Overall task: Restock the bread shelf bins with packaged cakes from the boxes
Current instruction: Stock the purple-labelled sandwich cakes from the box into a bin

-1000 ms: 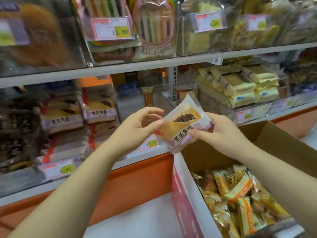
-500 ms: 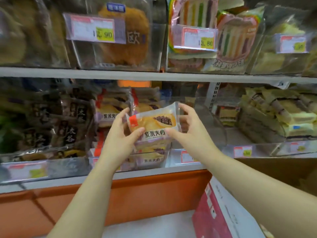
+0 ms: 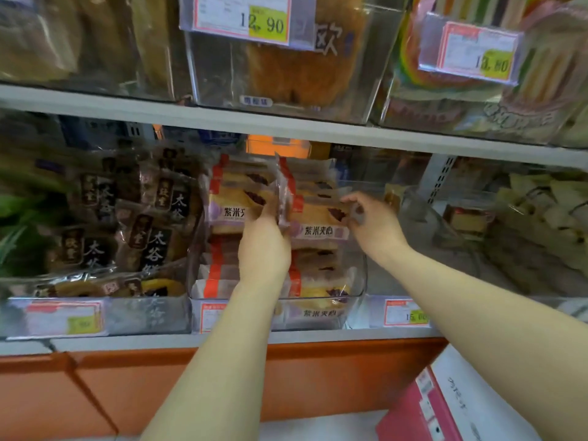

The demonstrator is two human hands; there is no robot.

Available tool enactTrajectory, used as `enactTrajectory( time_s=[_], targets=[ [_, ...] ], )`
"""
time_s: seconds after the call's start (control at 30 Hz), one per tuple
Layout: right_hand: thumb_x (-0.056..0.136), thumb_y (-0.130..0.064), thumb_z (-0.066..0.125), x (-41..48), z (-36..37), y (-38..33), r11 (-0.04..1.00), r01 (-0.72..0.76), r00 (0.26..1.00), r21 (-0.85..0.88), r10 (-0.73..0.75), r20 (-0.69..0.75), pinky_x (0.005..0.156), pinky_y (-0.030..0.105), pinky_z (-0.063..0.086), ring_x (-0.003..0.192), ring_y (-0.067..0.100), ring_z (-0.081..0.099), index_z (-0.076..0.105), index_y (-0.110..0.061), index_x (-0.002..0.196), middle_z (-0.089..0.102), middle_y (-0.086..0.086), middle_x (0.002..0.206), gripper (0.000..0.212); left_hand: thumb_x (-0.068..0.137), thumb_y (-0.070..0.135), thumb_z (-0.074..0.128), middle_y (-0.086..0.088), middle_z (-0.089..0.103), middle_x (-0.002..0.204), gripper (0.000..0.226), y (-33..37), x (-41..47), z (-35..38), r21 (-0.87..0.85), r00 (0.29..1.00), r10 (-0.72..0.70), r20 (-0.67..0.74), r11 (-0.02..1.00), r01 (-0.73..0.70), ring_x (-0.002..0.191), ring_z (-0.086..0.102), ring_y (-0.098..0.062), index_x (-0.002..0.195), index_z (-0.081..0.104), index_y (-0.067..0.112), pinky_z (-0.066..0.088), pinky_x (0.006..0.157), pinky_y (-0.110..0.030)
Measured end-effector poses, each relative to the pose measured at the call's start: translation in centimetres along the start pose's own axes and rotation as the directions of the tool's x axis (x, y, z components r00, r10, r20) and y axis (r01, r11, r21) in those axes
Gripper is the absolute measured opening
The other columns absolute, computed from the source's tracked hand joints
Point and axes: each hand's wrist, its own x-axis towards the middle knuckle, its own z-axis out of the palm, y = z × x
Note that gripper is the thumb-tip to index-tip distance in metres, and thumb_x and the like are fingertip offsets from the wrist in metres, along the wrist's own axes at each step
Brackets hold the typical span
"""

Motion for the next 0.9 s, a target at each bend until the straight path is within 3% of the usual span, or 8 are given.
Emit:
enactTrajectory(
  time_s=[0.2, 0.3, 0.4, 0.53, 0.6, 0.73, 0.83, 0.9],
  targets=[
    [0.09, -0.011, 0.059, -1.0, -0.1, -0.4, 0.989, 0.067, 0.996, -0.129, -0.074, -0.053, 0.083, 0.02, 0.036, 0.11, 0.018, 0.052, 0.062, -0.02, 0.114, 0.049, 0.002, 0.127, 0.027, 0.09, 0.002, 0.054, -0.012, 0.059, 0.114, 0.031, 0.3, -0.2, 0.7, 0.054, 0.999, 0.021, 0.051, 0.998, -0.023, 0.095, 0.062, -0.033, 0.115, 0.059, 0.019, 0.051, 0.079, -0.036],
    [0.089, -0.018, 0.058, -2.5, 0.5, -0.8, 0.937, 0.193, 0.981, -0.29, -0.184, 0.058, 0.094, 0.03, 0.041, 0.119, 0.023, 0.05, 0.067, -0.021, 0.111, 0.038, 0.003, 0.144, 0.025, 0.092, 0.009, 0.055, -0.007, 0.056, 0.122, 0.027, 0.1, -0.1, 0.7, 0.08, 0.992, -0.017, 0.127, 0.997, 0.007, 0.098, 0.062, -0.027, 0.111, 0.066, 0.025, 0.049, 0.084, -0.03],
    [0.095, -0.029, 0.048, -2.8, 0.6, -0.9, 0.854, 0.257, 0.936, -0.452, -0.103, 0.338, 0.117, 0.048, 0.011, 0.144, 0.023, 0.019, 0.057, -0.03, 0.129, 0.007, 0.004, 0.16, 0.036, 0.094, 0.017, 0.052, -0.003, 0.058, 0.125, 0.027, -0.1, 0.0, 0.8, 0.187, 0.977, 0.0, 0.214, 0.982, -0.041, 0.105, 0.06, -0.026, 0.112, 0.068, 0.031, 0.05, 0.089, -0.035],
    [0.098, -0.027, 0.041, -2.0, -0.4, -1.1, 0.887, 0.24, 0.891, -0.395, -0.039, 0.453, 0.117, 0.045, -0.003, 0.148, 0.02, 0.004, 0.047, -0.036, 0.138, -0.008, 0.001, 0.161, 0.042, 0.093, 0.025, 0.054, -0.005, 0.058, 0.126, 0.03, -0.2, 0.0, 1.1, 0.336, 0.94, -0.033, 0.341, 0.938, -0.089, 0.109, 0.057, -0.028, 0.121, 0.064, 0.027, 0.048, 0.093, -0.043],
    [0.097, -0.027, 0.043, -2.0, -0.7, -0.8, 0.903, 0.247, 0.877, -0.352, -0.053, 0.478, 0.118, 0.045, 0.0, 0.147, 0.021, 0.007, 0.045, -0.034, 0.139, -0.008, 0.001, 0.161, 0.043, 0.091, 0.023, 0.055, -0.004, 0.054, 0.13, 0.032, 0.0, -0.3, 1.1, 0.324, 0.947, -0.058, 0.314, 0.945, -0.049, 0.112, 0.055, -0.028, 0.122, 0.062, 0.028, 0.046, 0.095, -0.045],
    [0.092, -0.027, 0.056, -4.4, -2.3, 0.2, 0.928, 0.298, 0.898, -0.225, -0.193, 0.396, 0.114, 0.048, 0.028, 0.14, 0.031, 0.029, 0.058, -0.023, 0.13, 0.014, 0.006, 0.159, 0.039, 0.09, 0.014, 0.051, -0.01, 0.042, 0.137, 0.036, 2.5, -1.8, 0.8, 0.362, 0.992, -0.039, 0.119, 0.932, -0.007, 0.124, 0.043, -0.034, 0.123, 0.057, 0.029, 0.037, 0.099, -0.048],
    [0.092, -0.025, 0.058, -7.4, -4.5, 1.0, 0.926, 0.308, 0.912, -0.216, -0.224, 0.342, 0.112, 0.044, 0.031, 0.136, 0.029, 0.035, 0.063, -0.022, 0.123, 0.032, 0.007, 0.152, 0.032, 0.091, 0.016, 0.054, -0.011, 0.041, 0.138, 0.029, 5.4, -3.8, 1.3, 0.312, 0.991, 0.133, -0.023, 0.943, -0.119, 0.126, 0.04, -0.033, 0.118, 0.06, 0.02, 0.036, 0.099, -0.048],
    [0.094, -0.025, 0.054, -9.3, -6.3, 1.9, 0.924, 0.298, 0.92, -0.238, -0.212, 0.33, 0.11, 0.038, 0.031, 0.135, 0.02, 0.035, 0.063, -0.024, 0.121, 0.037, 0.0, 0.149, 0.029, 0.092, 0.017, 0.054, -0.006, 0.046, 0.135, 0.023, 7.0, -5.4, 2.2, 0.201, 0.969, 0.244, -0.037, 0.952, -0.232, 0.123, 0.045, -0.028, 0.113, 0.063, 0.021, 0.038, 0.097, -0.045]
  ],
)
